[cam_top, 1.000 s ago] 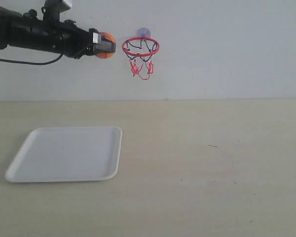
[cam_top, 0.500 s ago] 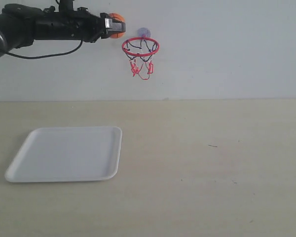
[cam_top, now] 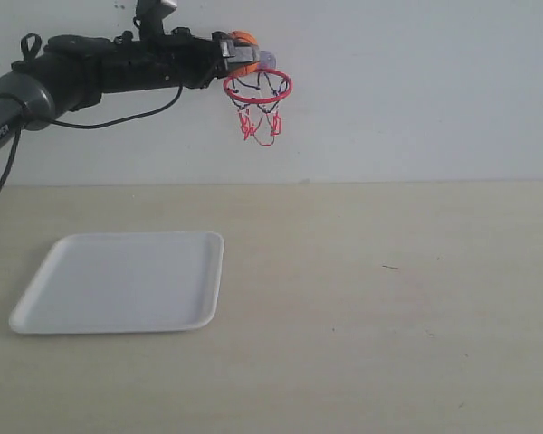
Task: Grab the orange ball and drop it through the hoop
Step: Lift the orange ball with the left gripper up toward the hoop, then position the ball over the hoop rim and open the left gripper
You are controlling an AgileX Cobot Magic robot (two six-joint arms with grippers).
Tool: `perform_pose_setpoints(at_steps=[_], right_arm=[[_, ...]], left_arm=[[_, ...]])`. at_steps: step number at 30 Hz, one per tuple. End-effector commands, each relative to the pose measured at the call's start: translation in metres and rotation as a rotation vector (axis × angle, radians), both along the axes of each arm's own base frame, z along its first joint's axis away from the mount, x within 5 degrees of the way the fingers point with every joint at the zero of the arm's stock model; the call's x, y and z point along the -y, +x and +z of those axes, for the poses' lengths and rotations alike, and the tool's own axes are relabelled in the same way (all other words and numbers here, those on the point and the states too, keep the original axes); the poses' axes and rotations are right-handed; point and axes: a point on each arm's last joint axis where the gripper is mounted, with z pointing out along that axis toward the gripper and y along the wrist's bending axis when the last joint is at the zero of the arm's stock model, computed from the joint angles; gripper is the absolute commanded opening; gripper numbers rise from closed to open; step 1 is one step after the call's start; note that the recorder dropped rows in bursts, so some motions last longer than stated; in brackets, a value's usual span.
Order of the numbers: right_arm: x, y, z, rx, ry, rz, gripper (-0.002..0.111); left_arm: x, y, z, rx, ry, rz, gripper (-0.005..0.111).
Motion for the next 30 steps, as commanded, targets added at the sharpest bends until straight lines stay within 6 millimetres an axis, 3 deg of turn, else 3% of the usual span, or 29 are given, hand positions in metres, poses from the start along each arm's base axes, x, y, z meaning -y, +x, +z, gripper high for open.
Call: perform_pose_setpoints(at_steps=[1, 10, 19, 30], right_arm=[[0.0, 0.0, 0.002, 0.019, -0.004, -0.001, 0.0], [0.0, 0.0, 0.002, 0.019, -0.004, -0.001, 0.0], [0.0, 0.0, 0.002, 0.019, -0.004, -0.001, 0.0], [0.0, 0.0, 0.002, 0.019, -0.004, -0.001, 0.0]], left_arm=[[0.012, -0.002, 0.007, 0.043, -0.01, 0.015, 0.004], [0.012, -0.002, 0.009, 0.087, 0.001, 0.016, 0.006], [0.009, 0.0, 0.01, 0.134, 0.025, 0.042, 0.046], [0.002, 0.003, 0.01, 0.14, 0.033, 0.068, 0.064]])
